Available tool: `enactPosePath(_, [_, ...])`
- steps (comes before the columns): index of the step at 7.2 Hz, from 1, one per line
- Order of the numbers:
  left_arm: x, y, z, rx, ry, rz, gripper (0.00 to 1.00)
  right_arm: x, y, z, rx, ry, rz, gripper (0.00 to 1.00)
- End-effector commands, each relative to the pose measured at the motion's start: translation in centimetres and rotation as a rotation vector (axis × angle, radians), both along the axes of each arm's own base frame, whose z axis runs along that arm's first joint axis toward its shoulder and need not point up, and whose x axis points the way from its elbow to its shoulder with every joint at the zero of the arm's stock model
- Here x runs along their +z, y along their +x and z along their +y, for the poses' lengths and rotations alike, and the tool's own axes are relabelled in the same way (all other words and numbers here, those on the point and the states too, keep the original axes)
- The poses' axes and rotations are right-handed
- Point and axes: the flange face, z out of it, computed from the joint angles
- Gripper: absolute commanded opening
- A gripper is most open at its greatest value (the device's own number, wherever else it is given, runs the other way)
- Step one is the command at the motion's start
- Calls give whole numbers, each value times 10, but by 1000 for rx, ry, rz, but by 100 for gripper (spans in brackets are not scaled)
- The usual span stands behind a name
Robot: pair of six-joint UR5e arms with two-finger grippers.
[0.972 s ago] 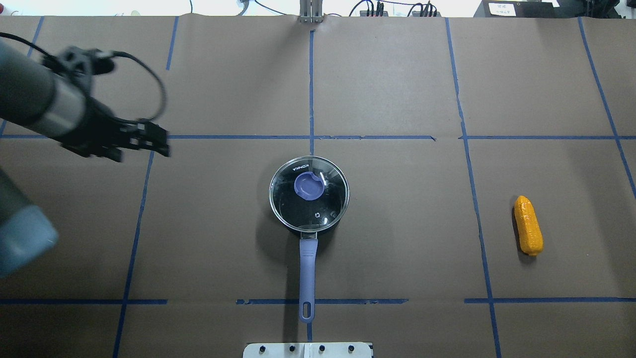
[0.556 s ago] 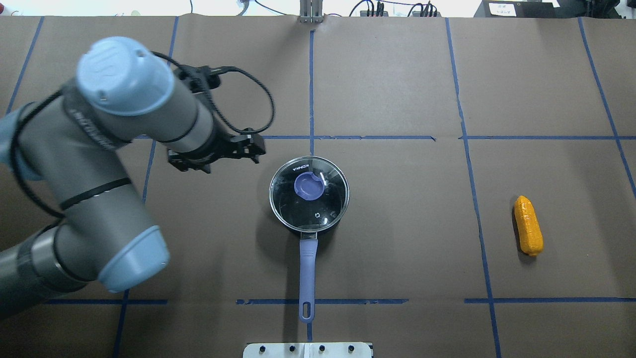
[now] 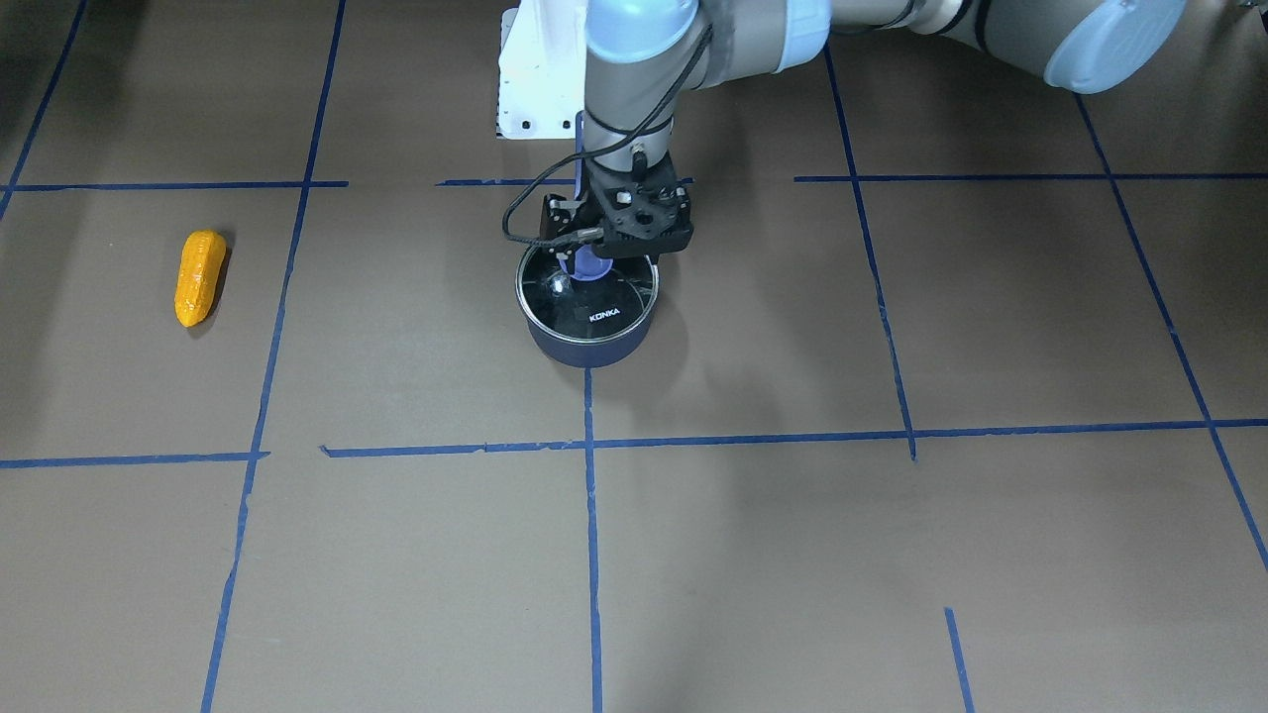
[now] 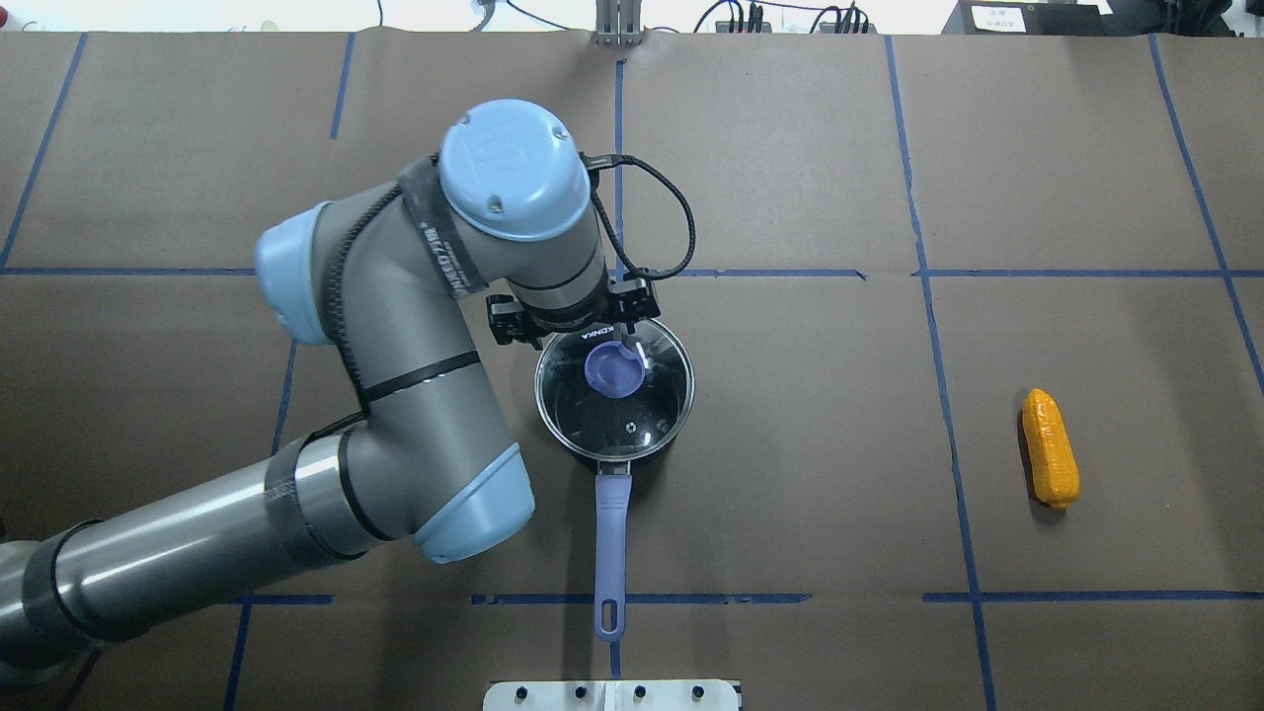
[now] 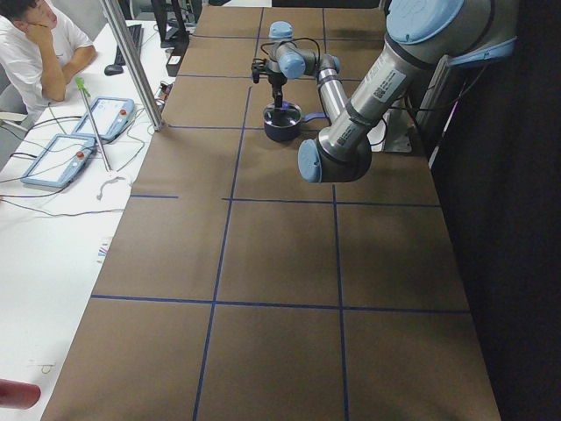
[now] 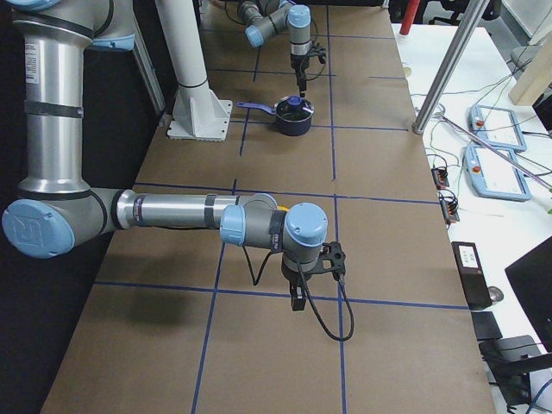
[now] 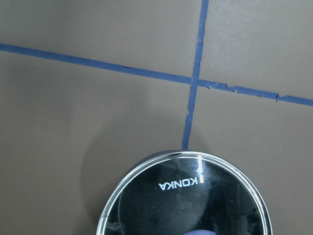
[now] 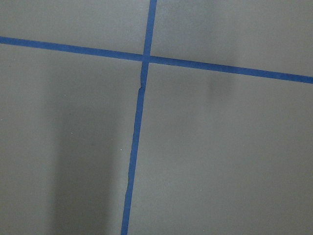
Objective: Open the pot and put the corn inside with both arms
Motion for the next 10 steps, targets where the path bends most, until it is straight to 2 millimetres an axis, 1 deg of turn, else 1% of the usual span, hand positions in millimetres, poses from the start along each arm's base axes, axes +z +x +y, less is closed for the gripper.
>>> enactPosePath(1, [4, 26, 0, 28, -10, -32, 100, 1, -2, 0, -4, -3, 0, 100])
enactPosePath(3, [-1, 33, 2, 41, -11, -29, 100, 2, -2, 0, -4, -4, 0, 100])
enactPosePath(4, [0, 37, 7, 50, -12, -30, 99, 2, -2, 0, -4, -4, 0, 100])
enactPosePath(5, [-1, 37, 8, 52, -13, -28, 58, 3, -2, 0, -5, -6, 1, 100])
enactPosePath(6, [-1, 37, 9, 54, -12, -26, 39, 3, -2, 0, -5, -6, 1, 100])
enactPosePath(8, [-3, 46, 25, 77, -12, -24, 38, 3, -2, 0, -5, -6, 1, 100])
enactPosePath(9, [-8, 44, 27, 81, -11, -14, 10, 3, -2, 0, -5, -6, 1, 100])
enactPosePath(10, [-14, 39, 31, 108, -30, 11, 2, 3, -2, 0, -5, -6, 1, 100])
